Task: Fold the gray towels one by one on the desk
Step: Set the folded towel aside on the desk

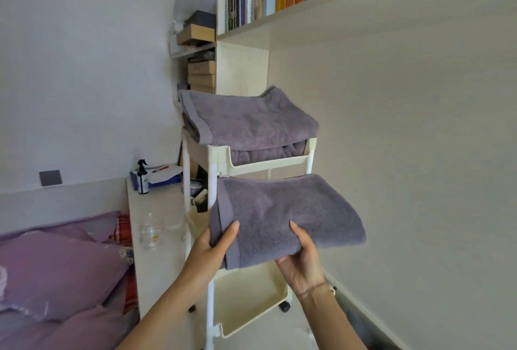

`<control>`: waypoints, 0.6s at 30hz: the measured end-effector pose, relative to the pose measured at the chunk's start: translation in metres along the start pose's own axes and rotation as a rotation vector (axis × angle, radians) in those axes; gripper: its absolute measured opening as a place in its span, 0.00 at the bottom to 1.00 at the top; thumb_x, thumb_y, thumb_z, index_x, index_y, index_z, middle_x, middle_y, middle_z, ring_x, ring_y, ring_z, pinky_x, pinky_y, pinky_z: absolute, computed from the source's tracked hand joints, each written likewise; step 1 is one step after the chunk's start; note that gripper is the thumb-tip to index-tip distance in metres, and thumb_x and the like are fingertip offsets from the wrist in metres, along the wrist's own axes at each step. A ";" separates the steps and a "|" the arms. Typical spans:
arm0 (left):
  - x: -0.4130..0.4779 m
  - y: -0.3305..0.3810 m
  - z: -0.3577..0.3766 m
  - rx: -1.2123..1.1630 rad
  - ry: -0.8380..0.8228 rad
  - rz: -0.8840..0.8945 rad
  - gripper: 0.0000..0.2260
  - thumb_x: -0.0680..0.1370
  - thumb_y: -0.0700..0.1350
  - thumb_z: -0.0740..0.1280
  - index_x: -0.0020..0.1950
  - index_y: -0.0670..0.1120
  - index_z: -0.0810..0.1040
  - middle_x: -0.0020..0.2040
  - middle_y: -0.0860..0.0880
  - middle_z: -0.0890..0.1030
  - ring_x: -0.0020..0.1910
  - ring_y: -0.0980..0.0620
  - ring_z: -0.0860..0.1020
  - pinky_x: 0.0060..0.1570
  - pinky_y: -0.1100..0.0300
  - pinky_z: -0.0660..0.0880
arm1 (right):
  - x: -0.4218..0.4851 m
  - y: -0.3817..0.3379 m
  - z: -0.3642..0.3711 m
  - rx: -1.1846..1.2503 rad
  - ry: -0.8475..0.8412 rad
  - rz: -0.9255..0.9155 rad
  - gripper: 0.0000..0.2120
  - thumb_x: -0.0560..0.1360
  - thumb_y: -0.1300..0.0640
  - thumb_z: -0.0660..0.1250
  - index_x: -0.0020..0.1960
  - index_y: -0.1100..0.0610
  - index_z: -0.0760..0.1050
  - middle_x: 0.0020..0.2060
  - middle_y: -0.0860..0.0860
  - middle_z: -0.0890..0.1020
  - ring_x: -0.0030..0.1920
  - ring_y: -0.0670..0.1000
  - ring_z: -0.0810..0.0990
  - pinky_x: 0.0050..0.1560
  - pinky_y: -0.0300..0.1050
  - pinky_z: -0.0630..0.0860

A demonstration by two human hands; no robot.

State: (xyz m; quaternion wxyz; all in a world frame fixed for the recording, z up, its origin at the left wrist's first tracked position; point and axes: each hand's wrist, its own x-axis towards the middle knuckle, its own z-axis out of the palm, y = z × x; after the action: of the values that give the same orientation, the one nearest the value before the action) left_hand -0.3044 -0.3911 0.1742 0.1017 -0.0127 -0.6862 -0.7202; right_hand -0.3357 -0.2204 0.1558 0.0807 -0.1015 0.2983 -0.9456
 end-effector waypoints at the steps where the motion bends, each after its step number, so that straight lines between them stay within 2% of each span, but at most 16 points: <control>1: -0.001 0.001 -0.002 0.044 0.067 0.043 0.07 0.75 0.53 0.66 0.49 0.52 0.75 0.43 0.57 0.80 0.42 0.63 0.78 0.38 0.71 0.71 | 0.005 0.000 -0.003 0.026 -0.007 -0.010 0.27 0.74 0.60 0.68 0.70 0.66 0.66 0.65 0.64 0.73 0.67 0.60 0.71 0.66 0.55 0.70; 2: 0.001 0.000 -0.003 0.109 0.174 0.098 0.12 0.72 0.56 0.67 0.48 0.50 0.73 0.43 0.55 0.78 0.41 0.63 0.76 0.38 0.72 0.69 | 0.010 0.002 -0.006 0.052 -0.015 -0.015 0.33 0.70 0.60 0.73 0.70 0.66 0.65 0.66 0.64 0.73 0.67 0.60 0.71 0.65 0.55 0.70; 4: 0.010 0.001 -0.008 0.248 0.336 0.220 0.25 0.65 0.62 0.69 0.55 0.50 0.67 0.51 0.53 0.72 0.48 0.59 0.73 0.44 0.70 0.68 | 0.015 0.004 -0.007 0.074 -0.034 -0.026 0.39 0.63 0.59 0.77 0.70 0.65 0.66 0.66 0.63 0.73 0.67 0.60 0.72 0.65 0.55 0.71; 6: 0.028 0.004 -0.012 0.296 0.301 0.311 0.33 0.64 0.65 0.72 0.63 0.55 0.64 0.60 0.56 0.68 0.59 0.60 0.69 0.57 0.65 0.66 | 0.021 0.008 -0.008 0.082 -0.038 -0.032 0.41 0.60 0.59 0.79 0.69 0.66 0.67 0.65 0.63 0.74 0.65 0.59 0.73 0.63 0.54 0.72; 7: 0.036 0.009 -0.011 0.288 0.249 0.331 0.33 0.65 0.66 0.72 0.65 0.56 0.66 0.62 0.57 0.69 0.61 0.62 0.69 0.60 0.65 0.65 | 0.022 0.009 -0.008 0.086 -0.034 -0.035 0.42 0.59 0.59 0.80 0.68 0.66 0.68 0.64 0.63 0.74 0.64 0.59 0.74 0.63 0.54 0.73; 8: 0.043 0.016 -0.008 0.280 0.206 0.346 0.32 0.66 0.66 0.71 0.65 0.55 0.68 0.60 0.58 0.72 0.60 0.66 0.70 0.59 0.67 0.66 | 0.024 0.008 -0.007 0.096 -0.031 -0.039 0.42 0.58 0.59 0.81 0.68 0.66 0.69 0.64 0.63 0.75 0.64 0.59 0.75 0.62 0.53 0.73; 10: 0.055 0.025 -0.002 0.282 0.211 0.402 0.20 0.71 0.59 0.70 0.58 0.50 0.74 0.50 0.59 0.76 0.48 0.69 0.74 0.48 0.76 0.68 | 0.029 0.007 -0.007 0.117 -0.008 -0.041 0.39 0.60 0.59 0.79 0.67 0.66 0.69 0.63 0.63 0.76 0.62 0.58 0.77 0.61 0.53 0.74; 11: 0.059 0.027 0.000 0.285 0.238 0.439 0.13 0.74 0.54 0.69 0.54 0.49 0.75 0.45 0.57 0.77 0.43 0.68 0.75 0.43 0.75 0.68 | 0.032 0.007 -0.007 0.119 0.018 -0.039 0.34 0.65 0.60 0.76 0.67 0.65 0.69 0.62 0.62 0.76 0.61 0.57 0.78 0.60 0.53 0.75; 13: 0.063 0.025 -0.003 0.300 0.256 0.484 0.04 0.78 0.48 0.65 0.52 0.52 0.76 0.41 0.54 0.78 0.41 0.62 0.77 0.39 0.72 0.70 | 0.036 0.009 -0.006 0.115 0.081 -0.036 0.24 0.72 0.61 0.65 0.67 0.65 0.69 0.61 0.62 0.78 0.58 0.56 0.80 0.58 0.52 0.76; 15: 0.067 0.020 -0.010 0.345 0.217 0.496 0.06 0.80 0.45 0.61 0.55 0.52 0.76 0.39 0.51 0.80 0.41 0.58 0.79 0.39 0.72 0.72 | 0.042 0.014 -0.005 0.119 0.106 -0.026 0.22 0.74 0.63 0.61 0.67 0.65 0.69 0.61 0.62 0.78 0.59 0.57 0.79 0.58 0.53 0.76; 18: 0.071 0.019 -0.016 0.385 0.147 0.512 0.09 0.81 0.43 0.59 0.59 0.48 0.74 0.37 0.50 0.80 0.38 0.59 0.80 0.42 0.73 0.73 | 0.050 0.017 -0.003 0.146 0.079 -0.005 0.22 0.74 0.63 0.61 0.68 0.66 0.68 0.62 0.63 0.76 0.63 0.58 0.76 0.61 0.54 0.73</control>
State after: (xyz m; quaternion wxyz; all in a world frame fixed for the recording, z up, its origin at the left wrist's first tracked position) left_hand -0.3684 -0.4171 0.2027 0.3295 -0.1133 -0.7750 -0.5272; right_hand -0.3835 -0.2429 0.1504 0.0736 -0.0586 0.2312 -0.9683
